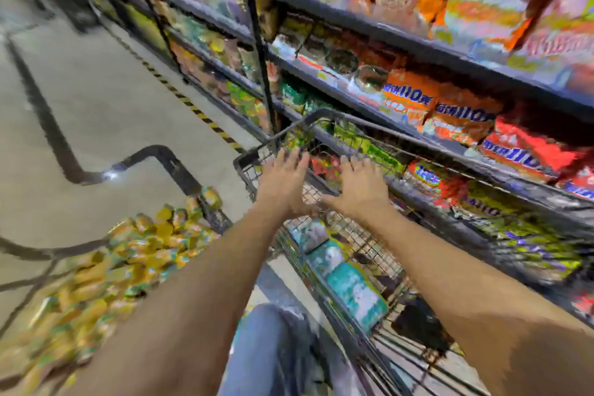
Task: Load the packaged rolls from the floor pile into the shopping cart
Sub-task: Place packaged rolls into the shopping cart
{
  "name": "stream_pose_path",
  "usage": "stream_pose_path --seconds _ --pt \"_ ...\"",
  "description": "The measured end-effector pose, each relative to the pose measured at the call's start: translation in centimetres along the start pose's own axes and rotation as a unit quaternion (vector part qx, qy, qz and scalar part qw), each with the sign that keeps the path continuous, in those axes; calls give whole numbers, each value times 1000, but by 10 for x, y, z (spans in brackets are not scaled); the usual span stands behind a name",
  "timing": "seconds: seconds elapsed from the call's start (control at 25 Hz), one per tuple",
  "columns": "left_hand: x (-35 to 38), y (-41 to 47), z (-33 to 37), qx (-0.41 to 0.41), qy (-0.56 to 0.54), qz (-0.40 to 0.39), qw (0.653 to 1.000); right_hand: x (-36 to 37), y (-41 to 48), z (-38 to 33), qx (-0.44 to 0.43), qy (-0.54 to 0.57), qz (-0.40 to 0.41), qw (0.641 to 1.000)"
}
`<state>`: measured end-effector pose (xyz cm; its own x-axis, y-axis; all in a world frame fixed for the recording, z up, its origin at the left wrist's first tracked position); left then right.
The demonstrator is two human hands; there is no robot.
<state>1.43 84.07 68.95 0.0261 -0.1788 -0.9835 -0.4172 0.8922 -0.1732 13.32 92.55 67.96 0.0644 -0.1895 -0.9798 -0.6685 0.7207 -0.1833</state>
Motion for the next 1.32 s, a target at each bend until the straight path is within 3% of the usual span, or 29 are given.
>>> stream_pose_path --seconds 0.28,0.52,0.6,0.72,0.92,1.32 --pt "-25 -140 -104 -172 -28 62 983 -56 -46 -147 -198 25 79 977" --pt "39 -277 -147 -269 -44 39 961 -2 -132 -236 -281 38 53 957" --pt "82 -328 -152 -301 -77 30 950 46 -169 -260 -287 53 20 956" --pt "159 -407 -135 -333 -117 -48 934 121 -231 -273 -270 67 -76 958" --pt "289 -481 -101 -368 -191 -135 900 249 -292 -261 -245 53 -166 954" --pt "485 -419 -70 -407 -229 -154 871 466 -255 -191 -124 53 -276 952"
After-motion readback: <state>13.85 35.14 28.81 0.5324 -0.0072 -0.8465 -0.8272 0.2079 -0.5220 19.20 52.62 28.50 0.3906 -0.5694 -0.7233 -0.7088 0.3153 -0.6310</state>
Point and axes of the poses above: each hand's wrist, its own y-axis towards the middle knuckle, its own x-axis out of the palm, z = x × y, the point moved 1 cm from there along y, towards the middle knuckle, and after that the axes turned 4 degrees about -x, right-handed, at the moved point
